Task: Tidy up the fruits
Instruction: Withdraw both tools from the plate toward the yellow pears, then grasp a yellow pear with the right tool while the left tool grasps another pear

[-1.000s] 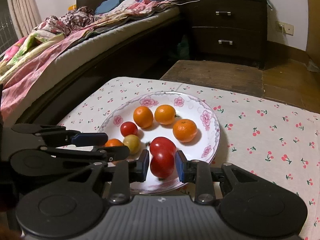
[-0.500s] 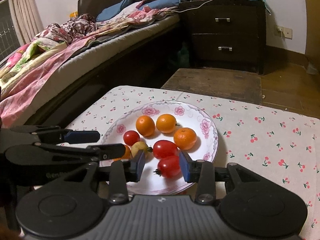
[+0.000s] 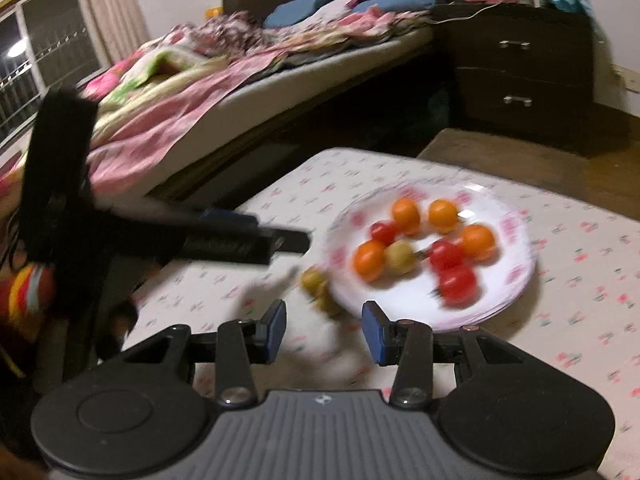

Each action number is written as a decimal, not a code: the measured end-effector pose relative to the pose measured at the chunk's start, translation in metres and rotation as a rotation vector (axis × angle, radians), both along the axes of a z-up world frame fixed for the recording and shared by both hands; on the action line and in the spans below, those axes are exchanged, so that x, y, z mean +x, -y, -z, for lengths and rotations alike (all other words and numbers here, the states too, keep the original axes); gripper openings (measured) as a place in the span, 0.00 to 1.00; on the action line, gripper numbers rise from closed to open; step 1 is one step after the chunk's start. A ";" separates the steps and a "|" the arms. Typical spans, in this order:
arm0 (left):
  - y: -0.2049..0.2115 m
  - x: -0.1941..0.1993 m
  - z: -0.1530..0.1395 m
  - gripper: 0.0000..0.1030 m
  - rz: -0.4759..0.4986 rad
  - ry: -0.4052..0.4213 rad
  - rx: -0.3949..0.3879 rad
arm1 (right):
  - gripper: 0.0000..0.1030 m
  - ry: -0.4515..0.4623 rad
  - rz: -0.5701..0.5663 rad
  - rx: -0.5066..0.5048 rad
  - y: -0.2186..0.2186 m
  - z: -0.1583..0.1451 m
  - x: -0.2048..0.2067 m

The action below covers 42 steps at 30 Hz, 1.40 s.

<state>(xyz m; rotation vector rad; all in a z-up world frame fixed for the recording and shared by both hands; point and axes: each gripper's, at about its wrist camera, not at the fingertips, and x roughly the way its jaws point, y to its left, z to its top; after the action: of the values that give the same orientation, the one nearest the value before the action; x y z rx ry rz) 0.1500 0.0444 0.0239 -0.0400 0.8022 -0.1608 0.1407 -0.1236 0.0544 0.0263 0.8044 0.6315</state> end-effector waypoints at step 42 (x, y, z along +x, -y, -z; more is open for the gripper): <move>-0.027 -0.010 0.009 0.73 0.194 -0.089 -0.031 | 0.53 -0.003 0.208 0.010 -0.045 0.049 -0.001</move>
<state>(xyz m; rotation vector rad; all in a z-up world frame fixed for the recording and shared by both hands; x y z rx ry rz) 0.1401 0.0718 0.0153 0.0022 0.8917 -0.3571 0.1396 -0.0790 0.0059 0.1184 0.7899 0.4386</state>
